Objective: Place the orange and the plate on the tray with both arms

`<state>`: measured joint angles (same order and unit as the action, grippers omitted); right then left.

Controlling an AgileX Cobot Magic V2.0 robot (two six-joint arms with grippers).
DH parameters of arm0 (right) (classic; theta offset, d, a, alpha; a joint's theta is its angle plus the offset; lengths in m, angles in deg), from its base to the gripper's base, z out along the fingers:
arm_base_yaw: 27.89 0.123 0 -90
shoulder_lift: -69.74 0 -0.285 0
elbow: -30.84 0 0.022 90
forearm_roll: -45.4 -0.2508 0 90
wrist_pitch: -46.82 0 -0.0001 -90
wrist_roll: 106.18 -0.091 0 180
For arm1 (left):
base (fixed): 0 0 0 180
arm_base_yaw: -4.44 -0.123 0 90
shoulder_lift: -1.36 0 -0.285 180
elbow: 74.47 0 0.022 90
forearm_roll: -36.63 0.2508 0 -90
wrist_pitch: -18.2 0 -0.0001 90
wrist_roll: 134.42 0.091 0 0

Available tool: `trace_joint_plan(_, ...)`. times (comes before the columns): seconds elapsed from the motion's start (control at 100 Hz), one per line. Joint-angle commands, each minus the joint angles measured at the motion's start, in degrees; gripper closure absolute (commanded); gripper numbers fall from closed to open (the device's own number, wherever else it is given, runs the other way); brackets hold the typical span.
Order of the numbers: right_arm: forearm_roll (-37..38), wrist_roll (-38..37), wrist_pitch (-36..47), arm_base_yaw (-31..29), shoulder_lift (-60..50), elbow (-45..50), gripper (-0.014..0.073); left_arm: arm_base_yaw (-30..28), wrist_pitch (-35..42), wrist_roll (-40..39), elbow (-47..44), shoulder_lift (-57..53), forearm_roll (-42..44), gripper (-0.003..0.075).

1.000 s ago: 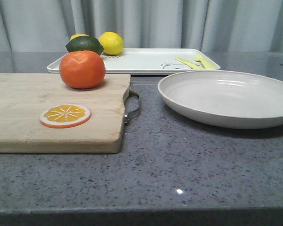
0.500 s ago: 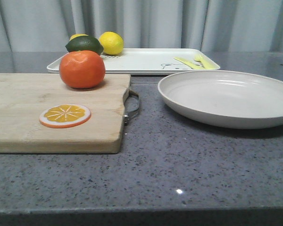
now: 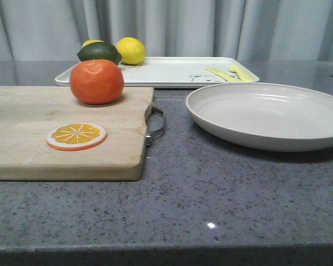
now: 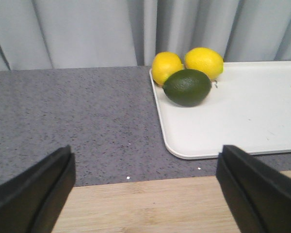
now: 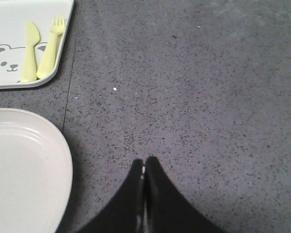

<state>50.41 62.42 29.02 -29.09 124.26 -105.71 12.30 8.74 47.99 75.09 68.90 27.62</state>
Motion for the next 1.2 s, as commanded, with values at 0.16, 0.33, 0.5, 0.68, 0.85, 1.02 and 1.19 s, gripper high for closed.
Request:
trace_joint_plan(0.16,0.2,0.3,4.5,0.0,-0.1,-2.4,0.0652,7.2,-4.9,0.1,10.7,8.1,-0.7,0.0069)
trace_joint_plan(0.33,0.2,0.3,4.5,0.0,-0.1,-2.4,0.0652,12.3,-13.8,0.1,18.4,15.3,-1.6,0.0084)
trace_joint_plan(0.5,0.2,0.3,4.5,0.0,-0.1,-2.4,0.0652,15.7,-19.3,0.1,25.2,22.6,-1.6,0.0123)
trace_joint_plan(0.68,0.2,0.3,4.5,0.0,-0.1,-2.4,0.0652,16.6,-26.0,0.1,31.2,28.8,-4.1,0.0123)
trace_joint_plan(0.85,0.2,0.3,4.5,0.0,-0.1,-2.4,0.0652,16.6,-30.1,0.1,34.5,33.0,-6.5,0.0123)
trace_joint_plan(1.02,0.2,0.3,4.5,0.0,-0.1,-2.4,0.0652,16.6,-32.4,0.1,35.5,35.2,-7.4,0.0123)
trace_joint_plan(1.19,0.2,0.3,4.5,0.0,-0.1,-2.4,0.0652,16.6,-32.8,0.1,35.5,36.2,-8.3,0.0129)
